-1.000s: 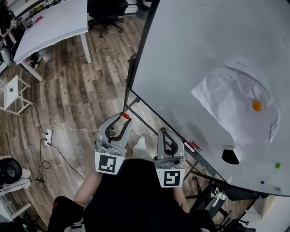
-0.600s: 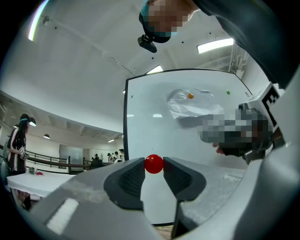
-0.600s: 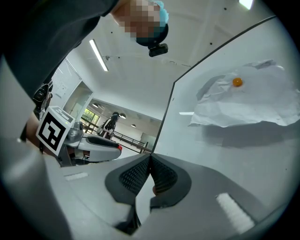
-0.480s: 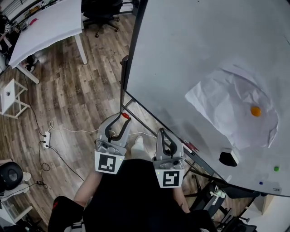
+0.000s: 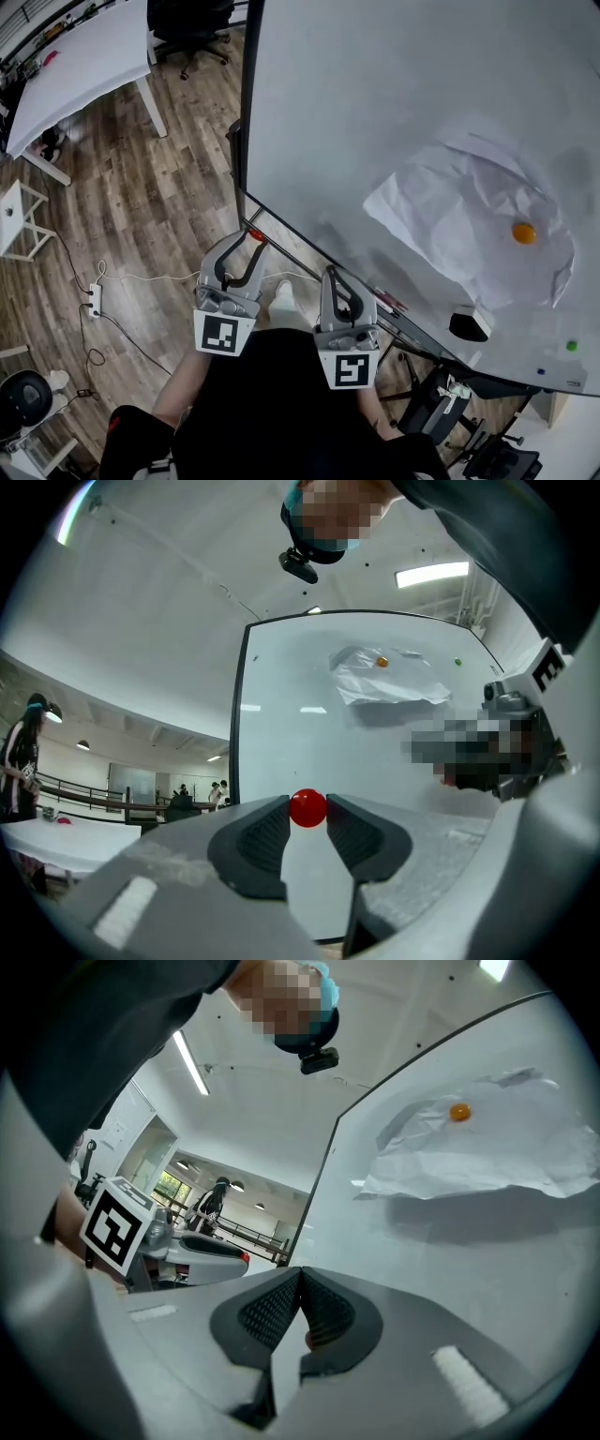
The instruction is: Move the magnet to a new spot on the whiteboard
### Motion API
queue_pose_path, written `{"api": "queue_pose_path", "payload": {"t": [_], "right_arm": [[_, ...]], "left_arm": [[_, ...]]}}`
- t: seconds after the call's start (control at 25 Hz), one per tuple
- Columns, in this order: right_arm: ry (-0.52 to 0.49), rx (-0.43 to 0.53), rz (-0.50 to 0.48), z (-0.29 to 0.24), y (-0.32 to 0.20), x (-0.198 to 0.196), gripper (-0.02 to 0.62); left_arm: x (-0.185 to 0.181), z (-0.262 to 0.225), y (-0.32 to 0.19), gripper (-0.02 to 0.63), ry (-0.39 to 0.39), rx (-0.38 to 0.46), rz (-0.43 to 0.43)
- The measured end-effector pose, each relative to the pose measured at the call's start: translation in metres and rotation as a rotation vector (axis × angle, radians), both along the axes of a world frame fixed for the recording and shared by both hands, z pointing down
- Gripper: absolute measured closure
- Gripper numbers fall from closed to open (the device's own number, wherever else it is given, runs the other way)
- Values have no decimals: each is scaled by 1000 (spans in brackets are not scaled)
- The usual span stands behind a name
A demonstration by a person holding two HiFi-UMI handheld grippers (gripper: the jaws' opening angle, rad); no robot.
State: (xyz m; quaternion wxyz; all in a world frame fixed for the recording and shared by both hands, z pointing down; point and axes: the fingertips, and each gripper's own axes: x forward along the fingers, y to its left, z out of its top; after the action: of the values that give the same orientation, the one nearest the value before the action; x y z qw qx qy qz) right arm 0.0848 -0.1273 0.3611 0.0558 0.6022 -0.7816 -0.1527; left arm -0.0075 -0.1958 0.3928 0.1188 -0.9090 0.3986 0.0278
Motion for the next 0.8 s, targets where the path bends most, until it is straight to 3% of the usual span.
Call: {"api": "queue_pose_path", "payload": {"t": [0.8], "right_arm": [[13, -41, 43, 13, -18, 27, 594]], "left_arm": [[29, 11, -40, 479, 3, -4, 24]]}}
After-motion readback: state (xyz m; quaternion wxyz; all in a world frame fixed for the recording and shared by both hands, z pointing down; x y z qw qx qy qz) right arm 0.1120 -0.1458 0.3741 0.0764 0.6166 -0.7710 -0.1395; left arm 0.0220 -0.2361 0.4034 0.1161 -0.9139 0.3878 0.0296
